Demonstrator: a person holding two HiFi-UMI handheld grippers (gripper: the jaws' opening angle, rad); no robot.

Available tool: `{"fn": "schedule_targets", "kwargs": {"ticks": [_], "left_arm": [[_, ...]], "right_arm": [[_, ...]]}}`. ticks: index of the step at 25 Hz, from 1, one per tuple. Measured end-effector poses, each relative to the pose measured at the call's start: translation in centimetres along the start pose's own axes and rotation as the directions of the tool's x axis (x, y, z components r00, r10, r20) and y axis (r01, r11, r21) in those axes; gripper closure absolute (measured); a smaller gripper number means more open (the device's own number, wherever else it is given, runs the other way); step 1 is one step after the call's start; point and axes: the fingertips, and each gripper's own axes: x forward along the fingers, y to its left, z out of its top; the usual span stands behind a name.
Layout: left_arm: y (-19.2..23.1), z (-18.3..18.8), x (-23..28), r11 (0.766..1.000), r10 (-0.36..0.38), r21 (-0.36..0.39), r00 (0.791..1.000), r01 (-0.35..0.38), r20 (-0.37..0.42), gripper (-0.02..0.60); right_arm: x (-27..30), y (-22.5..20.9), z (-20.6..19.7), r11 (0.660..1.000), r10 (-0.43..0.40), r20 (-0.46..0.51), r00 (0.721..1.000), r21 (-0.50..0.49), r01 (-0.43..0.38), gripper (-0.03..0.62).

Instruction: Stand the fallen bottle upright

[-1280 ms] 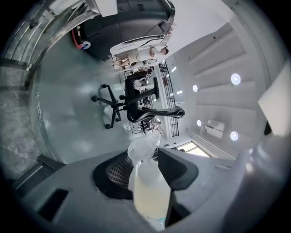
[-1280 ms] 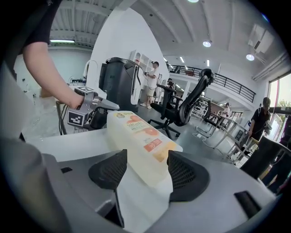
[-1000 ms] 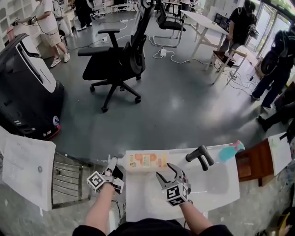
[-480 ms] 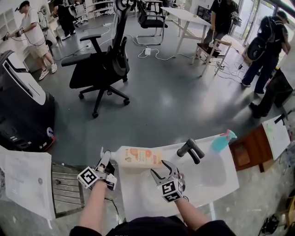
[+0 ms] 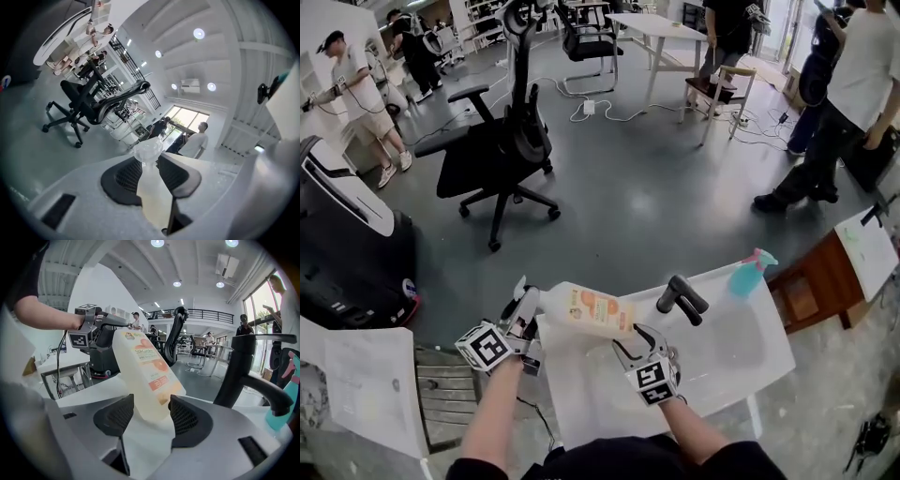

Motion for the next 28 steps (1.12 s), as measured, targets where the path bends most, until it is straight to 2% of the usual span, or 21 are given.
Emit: {"fn": "schedule_targets", "kwargs": {"ticks": [2,6,15,18,23,28], "left_arm": [[-1.4,0.3,0.8,0.998,-0.015,0.066,1.000,0.016,-0.023,0.463],[-4.4,0.3,2.5,0.987,-0.067,0.144,0.996,0.074,-0.051,0.465],[-11.5,-1.2,6.7,0.925,-0.165,0.321,0.976,0.204,-0.145,0.472],[-13.7,-2.2,7.8,0.890,-0.203,0.373,0.960,0.262,-0.191,0.476],[-16.4,-4.1,9.2,0.810,-0.251,0.466,0.929,0.356,-0.273,0.479],[-18.7,-5.9,10.1,0.742,-0.283,0.518,0.899,0.427,-0.335,0.479]], "right_arm": [[-0.2,-0.2,-0.2,1.000,-0.002,0.003,1.000,0.009,0.002,0.350],[-0.3,-0.5,-1.0,0.998,-0.008,0.000,1.000,0.057,0.008,0.353],[-0.7,-1.5,-2.4,0.987,-0.019,0.006,1.000,0.158,0.018,0.390],[-0.6,-1.6,-2.8,0.982,-0.023,0.009,1.000,0.190,0.021,0.396],[0.0,-1.9,-3.5,0.969,-0.018,0.011,1.000,0.245,0.015,0.399],[0.5,-2.3,-3.9,0.962,-0.017,0.004,1.000,0.274,0.015,0.398]]}}
